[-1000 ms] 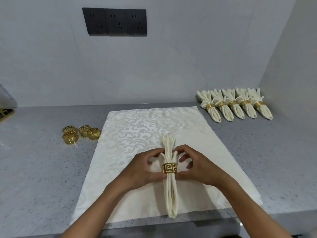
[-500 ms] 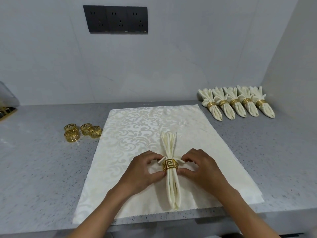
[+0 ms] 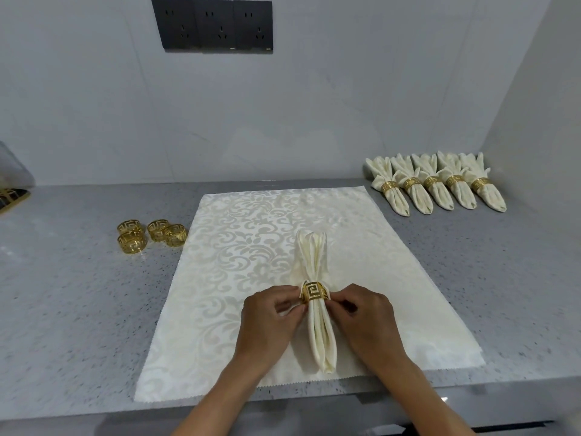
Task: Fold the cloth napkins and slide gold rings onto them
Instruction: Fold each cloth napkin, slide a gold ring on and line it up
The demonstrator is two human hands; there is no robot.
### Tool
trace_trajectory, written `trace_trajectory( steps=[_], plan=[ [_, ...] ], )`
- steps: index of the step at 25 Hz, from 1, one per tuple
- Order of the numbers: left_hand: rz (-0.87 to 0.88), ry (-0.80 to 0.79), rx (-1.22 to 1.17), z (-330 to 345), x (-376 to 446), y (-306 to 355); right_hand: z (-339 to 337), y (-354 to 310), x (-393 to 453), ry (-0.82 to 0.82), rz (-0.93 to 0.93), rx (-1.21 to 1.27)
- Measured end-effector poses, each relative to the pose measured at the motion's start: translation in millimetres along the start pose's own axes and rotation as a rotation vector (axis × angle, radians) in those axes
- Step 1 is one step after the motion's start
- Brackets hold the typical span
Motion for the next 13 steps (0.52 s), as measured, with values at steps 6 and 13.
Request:
trace_trajectory(
  steps=[6, 13],
  plan=[
    [-0.071, 0.074, -0.001, 2, -2, -1, 2, -3, -1, 0.02, 0.039, 0.002],
    [-0.049, 0.027, 0.075, -7, 3, 8, -10, -4, 6, -0.069, 0.103, 0.05]
  ],
)
Point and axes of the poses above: each hand's wrist, its own x-axis towards the middle knuckle, its own z-axis out of the palm, y = z × x, the point moved 5 cm from there along x, towards the middle knuckle, and after that the axes turned 1 degree about x, right-handed, at the moved point
